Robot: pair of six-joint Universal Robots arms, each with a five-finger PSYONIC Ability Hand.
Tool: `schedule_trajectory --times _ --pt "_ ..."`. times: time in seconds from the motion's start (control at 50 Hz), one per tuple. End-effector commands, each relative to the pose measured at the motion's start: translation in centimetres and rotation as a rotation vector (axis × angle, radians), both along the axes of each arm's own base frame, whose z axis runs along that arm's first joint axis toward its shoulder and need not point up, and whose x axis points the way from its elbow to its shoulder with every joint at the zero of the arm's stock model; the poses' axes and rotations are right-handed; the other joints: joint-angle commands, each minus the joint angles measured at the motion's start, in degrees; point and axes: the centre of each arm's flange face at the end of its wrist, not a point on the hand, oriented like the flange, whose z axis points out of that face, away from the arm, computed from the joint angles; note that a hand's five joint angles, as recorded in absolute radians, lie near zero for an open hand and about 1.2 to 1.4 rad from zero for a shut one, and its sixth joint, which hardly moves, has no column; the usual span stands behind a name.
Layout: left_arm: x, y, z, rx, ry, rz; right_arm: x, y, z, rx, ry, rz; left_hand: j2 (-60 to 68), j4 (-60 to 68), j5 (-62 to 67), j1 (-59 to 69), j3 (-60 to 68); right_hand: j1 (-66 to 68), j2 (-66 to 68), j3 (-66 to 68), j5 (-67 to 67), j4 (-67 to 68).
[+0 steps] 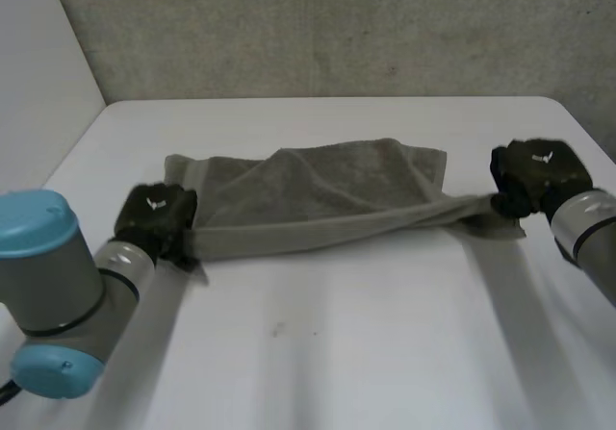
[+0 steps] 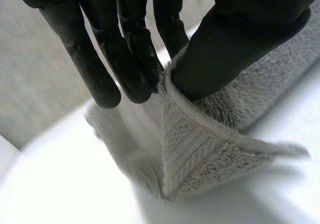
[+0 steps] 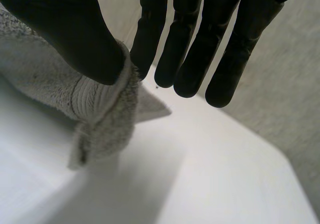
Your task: Fold the towel.
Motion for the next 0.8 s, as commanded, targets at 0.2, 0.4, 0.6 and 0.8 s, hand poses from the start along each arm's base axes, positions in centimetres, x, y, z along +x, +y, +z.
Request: schedule_trajectory --times 0.2,0.4,0.6,0.8 --pt "1.0 5.3 22.5 -0.464 -0.084 -0.096 -0.9 5.5 20.7 -0.348 0.175 0.032 11.4 11.5 12.5 14.2 11.5 18.7 12.9 11.9 15.8 11.4" --pt "2.7 0.9 16.8 -0.115 -0.204 -0.053 -0.2 3.1 15.3 -0.09 0.37 0.104 11.4 11.5 12.5 14.2 11.5 18.7 12.9 11.9 15.8 11.4" --pt "2.0 -2.7 5.5 0.21 -0.314 -0.107 2.2 -0.1 5.6 0.184 0.464 0.18 11.4 11.5 12.5 14.2 11.5 18.7 12.9 11.9 15.8 11.4" --pt "0.3 -10.2 8.8 -0.349 -0.205 -0.04 5.4 -6.4 7.8 -0.212 0.414 0.042 11.4 11.5 12.5 14.2 11.5 18.7 12.9 11.9 15.8 11.4"
